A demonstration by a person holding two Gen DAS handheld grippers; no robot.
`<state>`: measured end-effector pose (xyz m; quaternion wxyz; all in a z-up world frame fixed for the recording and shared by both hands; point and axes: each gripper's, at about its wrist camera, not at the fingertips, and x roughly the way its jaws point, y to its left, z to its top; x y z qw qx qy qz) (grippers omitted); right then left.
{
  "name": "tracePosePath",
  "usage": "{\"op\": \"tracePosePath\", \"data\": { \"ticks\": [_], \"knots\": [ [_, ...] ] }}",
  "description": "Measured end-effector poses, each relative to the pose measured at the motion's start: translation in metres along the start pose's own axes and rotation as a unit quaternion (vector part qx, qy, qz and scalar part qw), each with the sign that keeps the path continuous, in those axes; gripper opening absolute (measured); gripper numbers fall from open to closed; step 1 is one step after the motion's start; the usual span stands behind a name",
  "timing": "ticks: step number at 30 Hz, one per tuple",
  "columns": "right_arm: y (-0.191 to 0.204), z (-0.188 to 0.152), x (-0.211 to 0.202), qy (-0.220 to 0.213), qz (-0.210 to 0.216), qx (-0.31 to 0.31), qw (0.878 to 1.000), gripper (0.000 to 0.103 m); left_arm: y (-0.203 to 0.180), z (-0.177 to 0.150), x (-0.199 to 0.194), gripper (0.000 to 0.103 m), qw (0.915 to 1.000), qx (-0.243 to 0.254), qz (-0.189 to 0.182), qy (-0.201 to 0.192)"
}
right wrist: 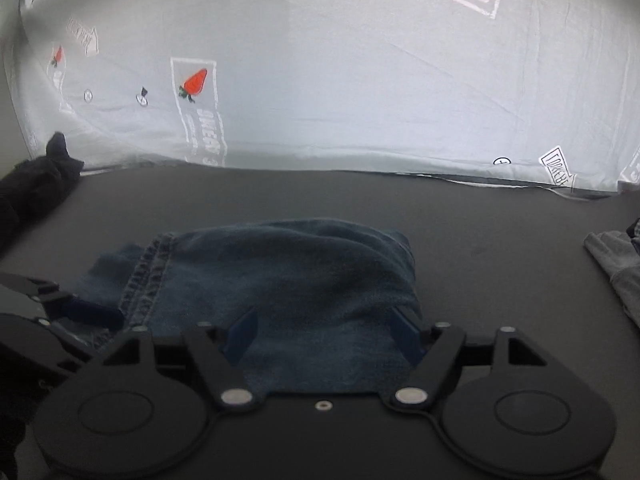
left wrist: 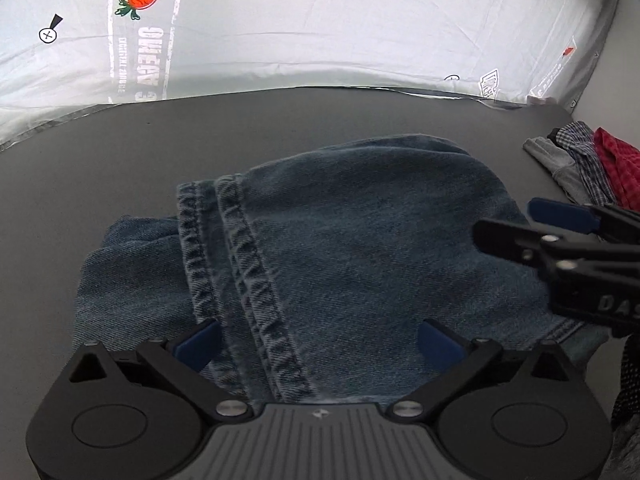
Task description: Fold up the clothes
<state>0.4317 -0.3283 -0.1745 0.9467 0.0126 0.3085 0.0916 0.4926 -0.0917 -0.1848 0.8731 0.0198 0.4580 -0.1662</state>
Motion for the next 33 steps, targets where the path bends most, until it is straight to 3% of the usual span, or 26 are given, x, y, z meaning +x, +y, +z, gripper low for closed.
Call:
{"op": "tracePosePath", "data": {
  "ticks": [5,9,10,14,21,24,27,28,30,32,33],
  "knots": [
    [-0.029,0.009,0.006,0.015,0.009,0.01,1.0,0.085,0.053,0.004,-0.015,0.103,0.9961,-0.075,0.045,0.002],
    [-0.05,-0.004,0.038,0.085,0.01,0.026,0.996,0.086,0.086,-0.009,0.002,0.103,0.9882,-0.102,0.091,0.069],
    [-0.054,-0.007,0.042,0.09,0.016,0.042,0.995,0.092,0.09,-0.014,0.006,0.103,0.9872,-0.102,0.096,0.077],
    [-0.065,-0.012,0.059,0.112,0.052,0.103,0.987,0.092,0.089,-0.024,0.005,0.103,0.988,-0.098,0.104,0.058],
    [-0.069,-0.014,0.079,0.135,0.113,0.164,0.971,0.092,0.093,-0.019,0.007,0.103,0.9864,-0.108,0.106,0.065],
    [-0.044,-0.006,0.08,0.141,0.075,0.137,0.978,0.084,0.092,-0.019,0.006,0.102,0.9869,-0.11,0.103,0.06],
    [-0.004,0.009,0.07,0.146,0.019,0.072,0.987,0.06,0.093,-0.021,0.004,0.101,0.9892,-0.121,0.068,0.046],
    [0.008,0.012,0.066,0.143,0.003,0.05,0.989,0.052,0.095,-0.021,0.001,0.094,0.9893,-0.135,0.043,0.038],
    [0.035,0.016,0.052,0.129,-0.032,0.011,0.991,0.043,0.1,-0.021,-0.011,0.065,0.9856,-0.167,-0.008,0.023],
    [0.056,0.02,0.035,0.107,-0.056,-0.004,0.993,0.038,0.099,-0.02,-0.02,0.046,0.9818,-0.188,-0.028,0.006],
    [0.065,0.022,0.026,0.094,-0.065,-0.016,0.993,0.035,0.098,-0.02,-0.024,0.029,0.981,-0.191,-0.033,-0.001]
  ]
}}
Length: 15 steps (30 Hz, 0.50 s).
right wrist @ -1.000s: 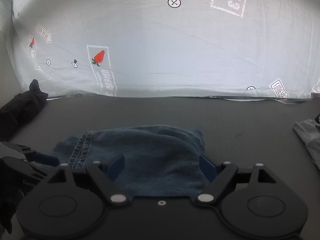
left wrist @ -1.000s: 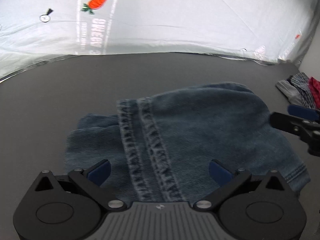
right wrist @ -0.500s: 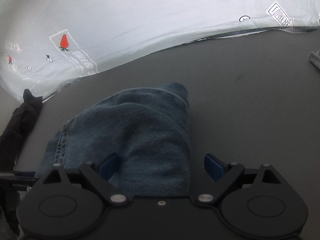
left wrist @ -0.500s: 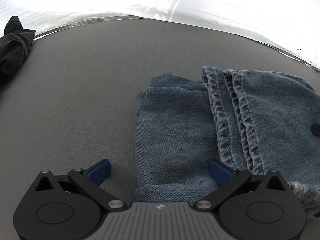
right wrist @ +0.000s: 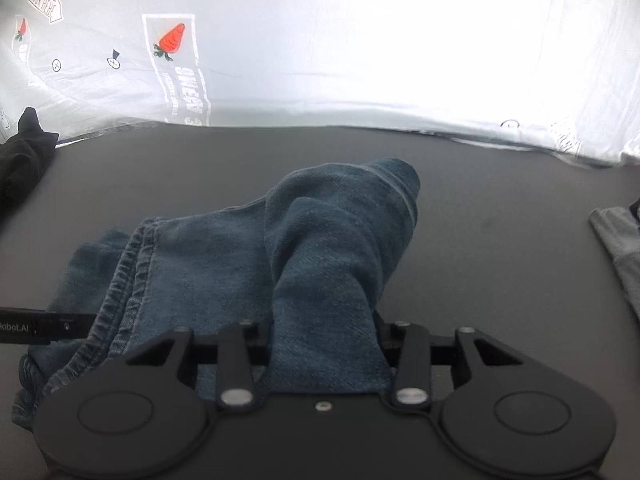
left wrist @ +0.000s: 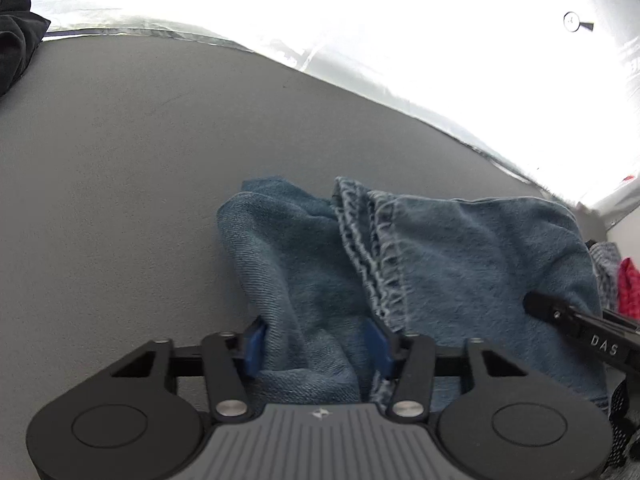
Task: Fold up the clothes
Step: 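Grasp the folded jeans with both tools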
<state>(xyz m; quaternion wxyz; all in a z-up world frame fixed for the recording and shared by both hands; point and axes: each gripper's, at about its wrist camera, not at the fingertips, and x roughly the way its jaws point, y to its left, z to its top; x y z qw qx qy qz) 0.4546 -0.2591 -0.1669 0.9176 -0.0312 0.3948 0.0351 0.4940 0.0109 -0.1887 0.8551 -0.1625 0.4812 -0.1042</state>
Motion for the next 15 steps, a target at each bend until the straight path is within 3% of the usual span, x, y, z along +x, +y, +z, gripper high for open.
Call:
{"op": "tracePosePath", "data": {
  "ticks": [1,4,11,15],
  "knots": [
    [0.008,0.0,-0.01,-0.014,-0.01,-0.01,1.0,0.033,-0.001,-0.001,-0.003,0.021,1.0,0.0,-0.005,-0.006],
    [0.027,0.001,-0.044,-0.053,-0.032,-0.05,0.997,0.031,-0.006,-0.005,-0.011,0.011,0.9994,0.009,-0.023,-0.025],
    [0.039,0.004,-0.112,-0.125,-0.064,-0.085,0.986,0.031,-0.036,-0.012,-0.031,0.007,0.9951,0.025,-0.075,-0.059],
    [0.003,0.009,-0.15,-0.16,-0.094,-0.075,0.98,0.031,-0.089,-0.017,-0.05,0.007,0.9888,0.07,-0.102,-0.084]
  ]
}}
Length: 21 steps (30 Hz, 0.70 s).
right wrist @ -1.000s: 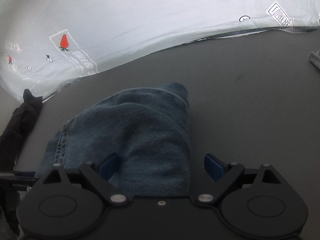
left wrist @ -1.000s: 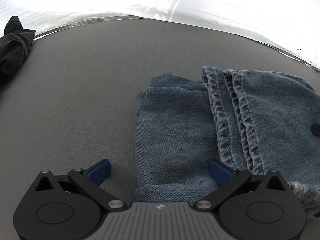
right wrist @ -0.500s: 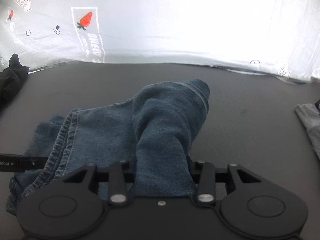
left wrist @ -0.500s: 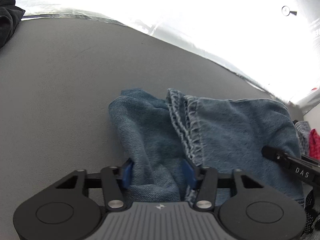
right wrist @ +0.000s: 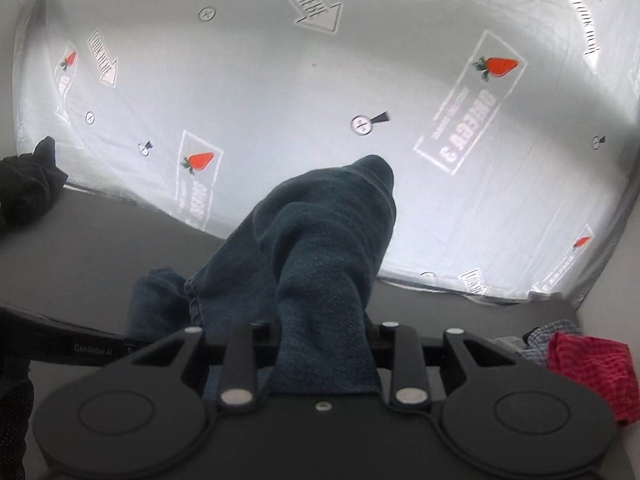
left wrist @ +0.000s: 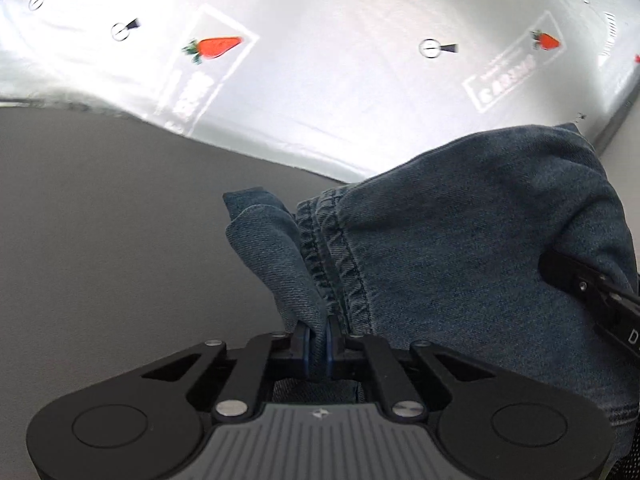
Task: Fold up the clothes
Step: 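Grasp the folded jeans with both tools, then carry the folded jeans with both tools onto the shirt stack and release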
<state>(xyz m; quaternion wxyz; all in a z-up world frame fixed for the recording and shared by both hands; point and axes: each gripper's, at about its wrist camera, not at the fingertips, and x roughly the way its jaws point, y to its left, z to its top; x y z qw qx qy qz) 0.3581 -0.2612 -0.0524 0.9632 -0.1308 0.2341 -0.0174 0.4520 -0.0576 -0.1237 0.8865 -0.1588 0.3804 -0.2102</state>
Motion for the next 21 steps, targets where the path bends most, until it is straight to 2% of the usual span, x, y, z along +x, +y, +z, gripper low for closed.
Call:
{"op": "tracePosePath", "data": {
  "ticks": [5,11,16,19,21],
  "knots": [
    [-0.089,-0.002,-0.024,-0.032,-0.05,0.035,0.998,0.031,-0.087,0.013,0.004,0.007,0.9972,0.036,-0.05,-0.043],
    [-0.243,-0.012,-0.041,-0.065,-0.077,0.085,0.991,0.031,-0.228,0.023,0.021,0.007,0.9888,0.064,-0.096,-0.095],
    [-0.38,-0.018,-0.039,-0.087,-0.087,0.035,0.992,0.033,-0.359,0.014,0.056,0.007,0.9803,0.086,-0.131,-0.12],
    [-0.47,-0.029,-0.007,-0.069,-0.072,0.028,0.995,0.04,-0.417,0.007,0.103,0.009,0.9806,0.09,-0.129,-0.117],
    [-0.526,-0.042,0.035,-0.01,-0.051,0.046,0.998,0.046,-0.445,0.0,0.152,0.012,0.9857,0.101,-0.093,-0.097]
  ]
}}
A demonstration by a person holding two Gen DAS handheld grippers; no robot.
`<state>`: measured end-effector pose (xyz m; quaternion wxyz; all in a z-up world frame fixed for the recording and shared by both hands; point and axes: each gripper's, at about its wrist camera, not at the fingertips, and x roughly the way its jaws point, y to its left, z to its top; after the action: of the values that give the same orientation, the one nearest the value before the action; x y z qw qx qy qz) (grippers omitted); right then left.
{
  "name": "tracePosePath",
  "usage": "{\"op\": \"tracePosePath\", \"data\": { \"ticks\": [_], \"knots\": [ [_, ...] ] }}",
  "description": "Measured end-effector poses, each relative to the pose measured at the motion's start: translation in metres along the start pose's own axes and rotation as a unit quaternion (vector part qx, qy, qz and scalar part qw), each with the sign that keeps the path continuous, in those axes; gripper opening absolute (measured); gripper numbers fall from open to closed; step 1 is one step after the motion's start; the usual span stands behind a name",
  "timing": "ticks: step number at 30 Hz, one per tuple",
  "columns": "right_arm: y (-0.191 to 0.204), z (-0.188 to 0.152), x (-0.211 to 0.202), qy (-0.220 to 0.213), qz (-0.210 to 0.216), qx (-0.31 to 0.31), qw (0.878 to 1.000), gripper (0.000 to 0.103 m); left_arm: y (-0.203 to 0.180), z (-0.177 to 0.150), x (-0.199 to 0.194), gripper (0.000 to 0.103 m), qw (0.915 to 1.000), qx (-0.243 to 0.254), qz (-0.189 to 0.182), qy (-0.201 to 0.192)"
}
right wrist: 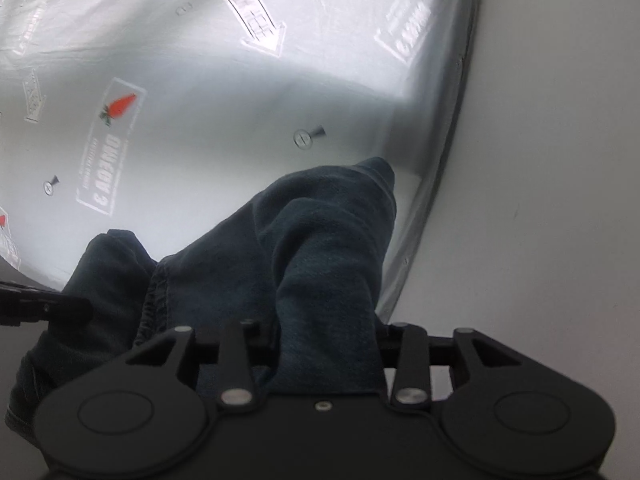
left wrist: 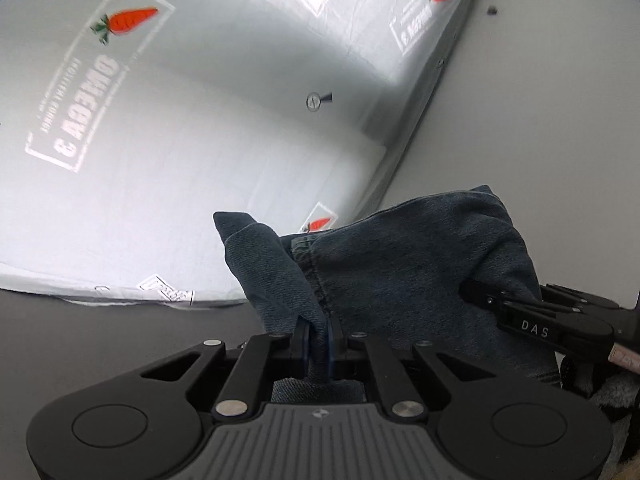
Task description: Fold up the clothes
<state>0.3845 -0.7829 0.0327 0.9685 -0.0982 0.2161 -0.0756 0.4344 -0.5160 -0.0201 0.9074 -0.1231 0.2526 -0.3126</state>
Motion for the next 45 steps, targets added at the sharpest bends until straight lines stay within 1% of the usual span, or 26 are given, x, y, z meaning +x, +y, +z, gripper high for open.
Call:
{"op": "tracePosePath", "data": {
  "ticks": [2,4,5,6,7,8,9,10,13,16,19,20,21,23,24,30,32,33,34,36,38,39,40,41,43,45],
  "knots": [
    [-0.031,-0.018,0.053,0.067,-0.011,-0.012,0.998,0.047,-0.006,-0.019,0.05,0.013,0.9976,0.031,0.05,0.037],
    [-0.034,-0.037,0.075,0.052,-0.05,-0.065,0.995,0.049,-0.002,-0.032,0.085,0.017,0.9921,0.051,0.09,0.071],
    [-0.034,-0.046,0.086,0.042,-0.07,-0.092,0.992,0.051,0.002,-0.032,0.09,0.019,0.9915,0.043,0.099,0.073],
    [-0.035,-0.053,0.088,0.018,-0.066,-0.108,0.992,0.055,0.007,-0.029,0.093,0.026,0.992,0.029,0.104,0.065],
    [-0.036,-0.058,0.091,0.002,-0.051,-0.101,0.994,0.055,0.01,-0.025,0.094,0.039,0.9923,0.017,0.11,0.054],
    [-0.037,-0.062,0.095,-0.013,-0.036,-0.092,0.995,0.054,0.01,-0.02,0.094,0.046,0.9924,0.008,0.116,0.041],
    [-0.039,-0.066,0.103,-0.019,-0.021,-0.073,0.997,0.051,0.008,-0.014,0.097,0.058,0.9928,0.006,0.116,0.031],
    [-0.038,-0.072,0.114,-0.018,-0.009,-0.059,0.998,0.05,0.002,-0.009,0.102,0.065,0.9937,0.011,0.109,0.025],
    [-0.034,-0.09,0.152,-0.005,0.029,-0.016,0.999,0.05,-0.014,0.001,0.139,0.067,0.9944,0.044,0.094,0.021],
    [-0.019,-0.118,0.191,0.037,0.078,0.041,0.995,0.052,-0.033,-0.018,0.188,0.073,0.9901,0.09,0.103,0.031],
    [-0.004,-0.158,0.192,-0.016,0.059,0.092,0.994,0.055,-0.037,-0.055,0.229,0.073,0.9824,0.122,0.11,0.088],
    [-0.002,-0.162,0.191,-0.018,0.054,0.082,0.995,0.055,-0.033,-0.066,0.234,0.073,0.983,0.113,0.11,0.094],
    [0.001,-0.164,0.193,-0.019,0.051,0.068,0.996,0.055,-0.024,-0.073,0.233,0.075,0.9868,0.088,0.106,0.085],
    [0.001,-0.165,0.192,-0.025,0.055,0.067,0.996,0.056,-0.008,-0.085,0.234,0.081,0.9917,0.044,0.098,0.071],
    [0.001,-0.166,0.194,-0.027,0.056,0.069,0.996,0.056,-0.003,-0.086,0.236,0.083,0.9924,0.038,0.093,0.071],
    [-0.001,-0.163,0.186,-0.019,0.055,0.077,0.995,0.058,0.005,-0.088,0.217,0.085,0.993,0.039,0.075,0.082],
    [-0.002,-0.155,0.179,0.005,0.036,0.087,0.996,0.069,0.0,-0.082,0.207,0.085,0.9915,0.056,0.079,0.087],
    [-0.004,-0.149,0.176,0.023,0.012,0.099,0.995,0.083,-0.003,-0.078,0.198,0.085,0.991,0.066,0.081,0.083],
    [-0.007,-0.143,0.171,0.037,0.001,0.119,0.992,0.085,-0.005,-0.073,0.186,0.085,0.9908,0.075,0.086,0.073],
    [-0.014,-0.132,0.153,0.046,0.02,0.176,0.983,0.085,-0.007,-0.065,0.147,0.085,0.9893,0.098,0.102,0.034],
    [-0.014,-0.118,0.115,0.018,0.04,0.232,0.972,0.085,-0.009,-0.058,0.107,0.087,0.9852,0.124,0.118,-0.006],
    [-0.009,-0.11,0.095,0.002,0.046,0.239,0.97,0.089,-0.009,-0.055,0.084,0.089,0.9831,0.131,0.125,-0.027],
    [0.001,-0.102,0.076,-0.013,0.049,0.231,0.972,0.097,-0.008,-0.053,0.058,0.093,0.982,0.131,0.128,-0.047],
    [0.011,-0.094,0.057,-0.028,0.052,0.221,0.973,0.101,-0.008,-0.052,0.034,0.096,0.9809,0.129,0.13,-0.065],
    [0.033,-0.082,0.023,-0.053,0.064,0.201,0.976,0.103,-0.007,-0.054,-0.013,0.102,0.9764,0.122,0.146,-0.102],
    [0.058,-0.073,-0.009,-0.072,0.084,0.181,0.977,0.103,-0.003,-0.056,-0.058,0.103,0.9725,0.106,0.156,-0.137]
  ]
}}
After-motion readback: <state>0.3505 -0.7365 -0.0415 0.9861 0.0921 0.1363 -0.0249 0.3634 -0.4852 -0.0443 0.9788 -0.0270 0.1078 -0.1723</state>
